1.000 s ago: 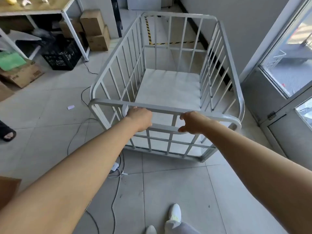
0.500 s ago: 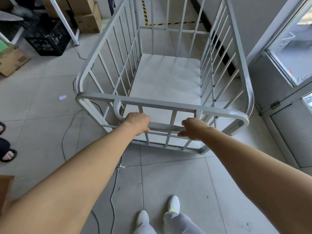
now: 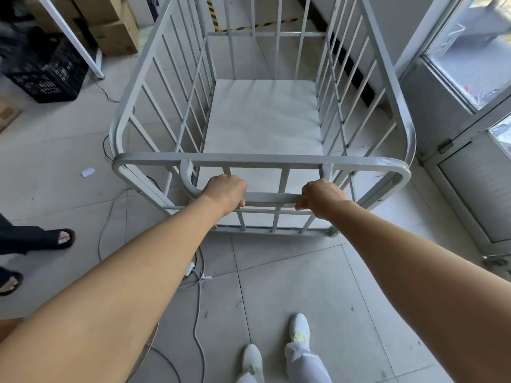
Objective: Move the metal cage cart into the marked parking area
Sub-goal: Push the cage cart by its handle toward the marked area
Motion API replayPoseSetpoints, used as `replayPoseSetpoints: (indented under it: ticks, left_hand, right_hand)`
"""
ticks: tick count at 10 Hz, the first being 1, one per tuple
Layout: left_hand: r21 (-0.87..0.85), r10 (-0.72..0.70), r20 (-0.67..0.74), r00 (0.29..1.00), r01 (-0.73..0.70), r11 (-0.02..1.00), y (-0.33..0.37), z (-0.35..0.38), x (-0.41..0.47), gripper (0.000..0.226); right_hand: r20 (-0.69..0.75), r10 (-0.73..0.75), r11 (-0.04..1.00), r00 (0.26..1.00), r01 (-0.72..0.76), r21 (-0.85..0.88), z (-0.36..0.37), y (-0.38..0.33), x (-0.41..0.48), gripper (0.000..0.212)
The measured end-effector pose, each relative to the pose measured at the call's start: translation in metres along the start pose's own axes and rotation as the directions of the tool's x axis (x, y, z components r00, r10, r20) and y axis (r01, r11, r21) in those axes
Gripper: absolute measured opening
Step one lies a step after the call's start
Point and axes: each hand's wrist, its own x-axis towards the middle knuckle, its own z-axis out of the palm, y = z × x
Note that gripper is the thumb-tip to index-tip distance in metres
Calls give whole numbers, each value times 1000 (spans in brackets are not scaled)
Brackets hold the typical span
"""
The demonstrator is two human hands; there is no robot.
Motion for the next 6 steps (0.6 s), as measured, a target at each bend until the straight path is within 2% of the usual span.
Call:
replayPoseSetpoints:
  ticks: [2, 4, 5, 6]
  left_hand:
    - [-57, -49, 2, 999, 49, 997, -20, -10, 23, 17]
    - [-90, -99, -4, 995, 98, 991, -35, -25, 51, 18]
    - [-117, -141, 6, 990, 141, 983, -41, -34, 66, 27]
    - [-141, -158, 45, 986, 162, 977, -54, -39, 92, 27]
  right_hand:
    - [-6, -10, 1000, 1000, 11, 17, -10, -17, 26, 33]
    - [77, -111, 991, 991, 116, -67, -35, -21, 56, 28]
    - [70, -168, 984, 983, 171, -45, -43, -19, 75, 28]
    - [-32, -184, 972, 982, 187, 143, -52, -8, 92, 31]
